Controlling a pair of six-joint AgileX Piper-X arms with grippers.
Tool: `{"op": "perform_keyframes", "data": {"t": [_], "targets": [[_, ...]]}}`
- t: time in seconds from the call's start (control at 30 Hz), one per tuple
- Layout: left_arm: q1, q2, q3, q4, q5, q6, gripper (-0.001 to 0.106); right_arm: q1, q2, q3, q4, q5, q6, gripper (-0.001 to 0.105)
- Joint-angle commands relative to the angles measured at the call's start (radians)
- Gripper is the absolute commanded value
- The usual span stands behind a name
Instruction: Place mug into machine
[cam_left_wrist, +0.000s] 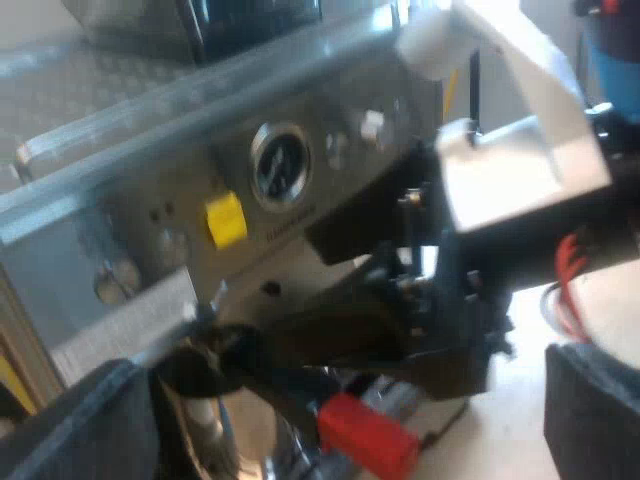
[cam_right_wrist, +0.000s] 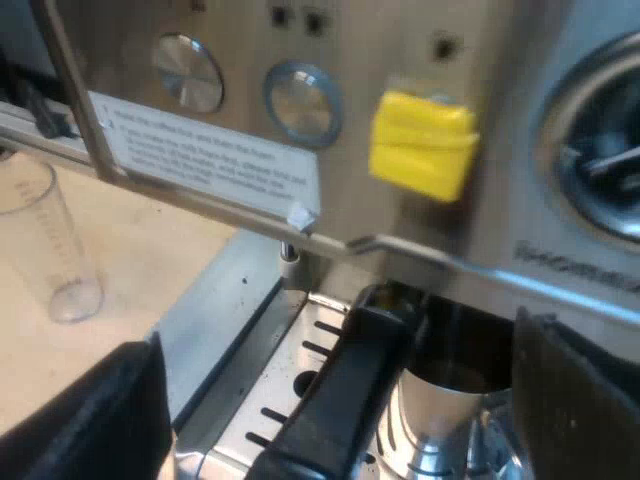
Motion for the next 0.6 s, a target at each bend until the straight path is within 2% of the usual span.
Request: {"op": "perform_keyframes", "data": {"t": [0.03, 0.07, 0.3, 0.43, 0.6], "targets": [[-0.001, 0.033, -0.053, -0.003, -0.006, -0.05, 0.08, -0.004, -0.082, -0.005, 0.062, -0.049, -0.005, 0.073], [-0.001, 0.06, -0.076, -0.004, -0.006, -0.07, 0.08, -0.004, -0.112, -0.005, 0.091, -0.05, -0.008, 0.073], [0.006, 0.222, -0.184, -0.004, -0.006, -0.072, 0.08, -0.033, -0.27, -0.005, 0.296, -0.044, -0.008, 0.073], [0.051, 0.269, -0.216, -0.004, -0.006, -0.072, 0.08, -0.144, -0.362, -0.005, 0.421, -0.131, 0.005, 0.073], [0.171, 0.281, -0.223, -0.006, 0.001, -0.067, 0.08, -0.401, -0.484, -0.005, 0.549, -0.269, 0.005, 0.073]]}}
